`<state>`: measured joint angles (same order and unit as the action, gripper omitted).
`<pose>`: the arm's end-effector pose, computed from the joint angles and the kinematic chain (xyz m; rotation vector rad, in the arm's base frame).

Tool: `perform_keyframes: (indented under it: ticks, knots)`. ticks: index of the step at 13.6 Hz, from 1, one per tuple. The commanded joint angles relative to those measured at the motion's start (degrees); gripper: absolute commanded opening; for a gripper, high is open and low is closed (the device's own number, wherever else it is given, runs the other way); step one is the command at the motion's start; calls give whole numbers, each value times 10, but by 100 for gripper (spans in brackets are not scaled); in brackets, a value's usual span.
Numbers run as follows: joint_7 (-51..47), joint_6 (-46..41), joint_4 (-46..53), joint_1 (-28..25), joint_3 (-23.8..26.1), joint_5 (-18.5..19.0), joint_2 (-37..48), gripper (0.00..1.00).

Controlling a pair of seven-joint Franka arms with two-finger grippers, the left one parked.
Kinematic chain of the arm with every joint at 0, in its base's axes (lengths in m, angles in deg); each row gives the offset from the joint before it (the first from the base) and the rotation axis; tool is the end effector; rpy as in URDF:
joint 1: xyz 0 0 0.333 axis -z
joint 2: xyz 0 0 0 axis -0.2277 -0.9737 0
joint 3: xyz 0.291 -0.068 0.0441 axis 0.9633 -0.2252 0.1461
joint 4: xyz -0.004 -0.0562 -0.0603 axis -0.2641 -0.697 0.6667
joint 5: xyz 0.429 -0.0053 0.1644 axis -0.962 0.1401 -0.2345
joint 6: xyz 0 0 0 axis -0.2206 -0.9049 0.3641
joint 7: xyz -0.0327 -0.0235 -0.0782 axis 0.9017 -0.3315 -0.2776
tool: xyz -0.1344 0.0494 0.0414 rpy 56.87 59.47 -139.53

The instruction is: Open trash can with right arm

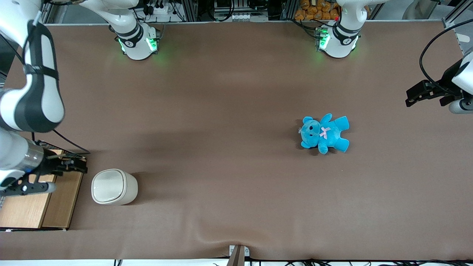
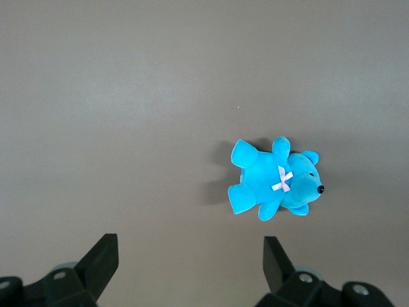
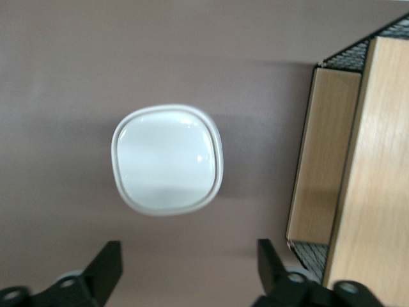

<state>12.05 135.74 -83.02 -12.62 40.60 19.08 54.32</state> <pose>0.7598 -0.0224 0.3922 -3.1155 -0.1471 -0.0185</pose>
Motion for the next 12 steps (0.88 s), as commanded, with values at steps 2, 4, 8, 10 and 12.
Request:
perform_keyframes:
  ticks: [2, 4, 8, 10, 12]
  knots:
    - [-7, -82, -11, 4, 3, -10, 63, 100]
    - [-7, -100, -14, 10, 2, -10, 89, 100]
    - [-29, -149, -17, 9, -11, -9, 137, 100]
    - [-51, -169, -33, 7, -12, -9, 167, 100]
    - [-54, -170, -53, 7, -13, -9, 195, 100]
